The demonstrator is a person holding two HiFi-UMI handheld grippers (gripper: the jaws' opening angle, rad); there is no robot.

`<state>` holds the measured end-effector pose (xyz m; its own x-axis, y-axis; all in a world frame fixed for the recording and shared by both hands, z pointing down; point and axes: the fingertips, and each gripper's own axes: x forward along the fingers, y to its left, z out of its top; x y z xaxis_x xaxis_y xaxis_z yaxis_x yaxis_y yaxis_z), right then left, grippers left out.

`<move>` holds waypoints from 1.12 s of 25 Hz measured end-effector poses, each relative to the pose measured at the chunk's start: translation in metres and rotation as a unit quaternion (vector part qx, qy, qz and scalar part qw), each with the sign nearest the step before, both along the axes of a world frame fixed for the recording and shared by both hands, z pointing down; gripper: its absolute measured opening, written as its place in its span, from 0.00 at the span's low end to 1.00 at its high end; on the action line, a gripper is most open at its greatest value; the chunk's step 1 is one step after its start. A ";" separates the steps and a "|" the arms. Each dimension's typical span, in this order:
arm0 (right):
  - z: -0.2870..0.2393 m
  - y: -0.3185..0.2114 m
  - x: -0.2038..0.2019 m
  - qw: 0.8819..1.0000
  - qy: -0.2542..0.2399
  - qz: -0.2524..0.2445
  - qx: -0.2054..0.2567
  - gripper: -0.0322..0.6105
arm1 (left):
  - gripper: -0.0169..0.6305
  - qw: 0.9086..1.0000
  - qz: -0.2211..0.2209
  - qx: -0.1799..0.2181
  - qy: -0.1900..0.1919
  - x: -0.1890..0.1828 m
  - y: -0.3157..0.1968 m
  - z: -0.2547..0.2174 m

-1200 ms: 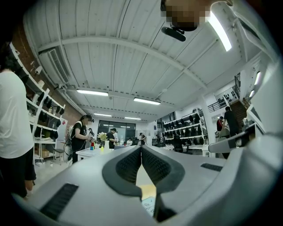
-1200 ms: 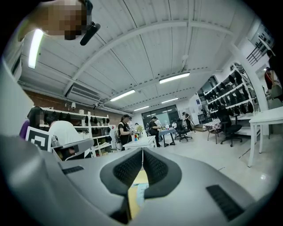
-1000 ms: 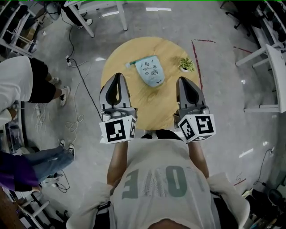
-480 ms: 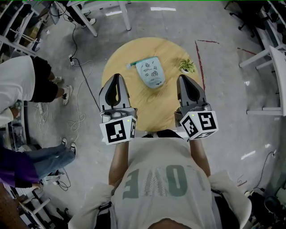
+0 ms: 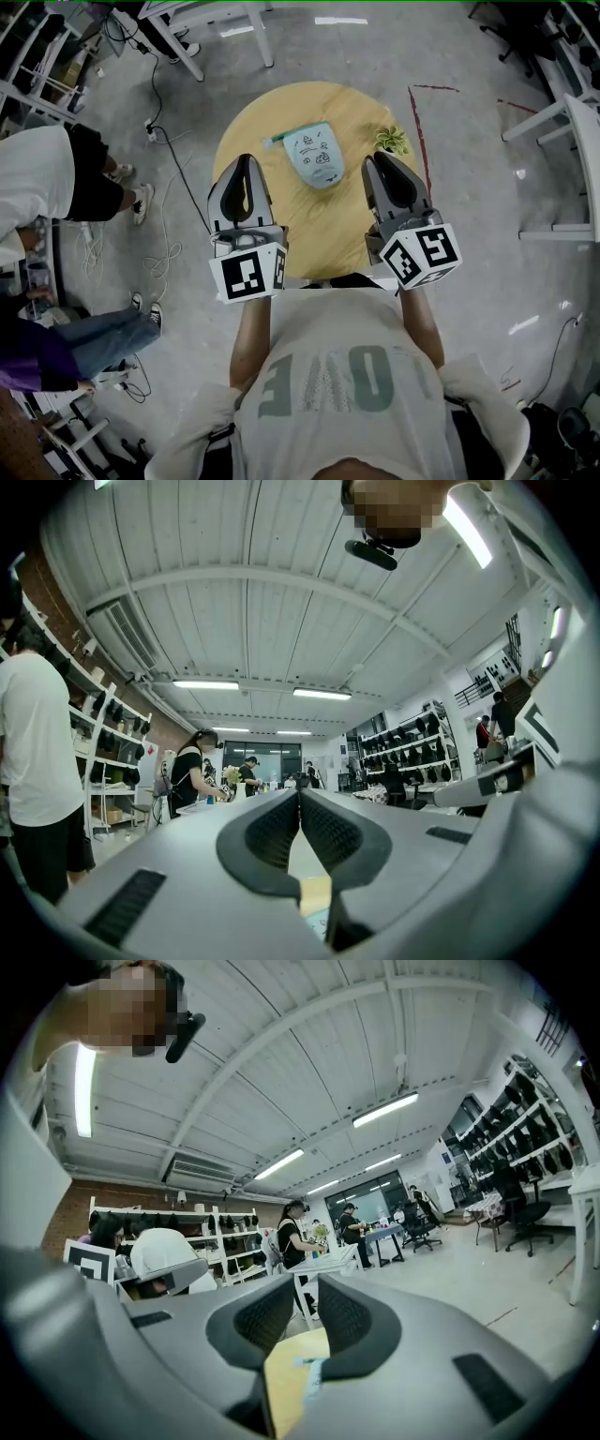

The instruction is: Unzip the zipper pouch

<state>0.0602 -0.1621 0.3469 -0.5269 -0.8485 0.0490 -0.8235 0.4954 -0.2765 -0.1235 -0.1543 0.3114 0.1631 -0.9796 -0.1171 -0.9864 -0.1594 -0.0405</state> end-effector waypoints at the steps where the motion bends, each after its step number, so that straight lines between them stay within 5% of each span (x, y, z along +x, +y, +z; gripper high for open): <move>1: 0.001 -0.003 -0.002 1.000 -0.005 -0.008 -0.006 0.19 | 0.07 1.000 -0.001 0.000 -0.001 -0.001 -0.001 0.000; 6: 0.007 -0.025 -0.008 0.999 -0.022 -0.031 -0.038 0.47 | 0.07 1.000 -0.007 -0.005 -0.002 -0.005 -0.005 0.003; 10: 0.021 -0.054 -0.013 0.996 -0.029 -0.048 -0.072 0.57 | 0.07 1.000 -0.015 -0.017 -0.005 -0.011 -0.010 0.010; 20: 0.136 -0.142 -0.041 0.969 -0.010 -0.095 -0.227 0.58 | 0.07 0.998 -0.048 -0.050 -0.008 -0.030 -0.030 0.033; 28: 0.239 -0.176 -0.041 0.932 -0.010 -0.051 -0.360 0.58 | 0.07 0.995 -0.059 -0.078 -0.007 -0.035 -0.050 0.055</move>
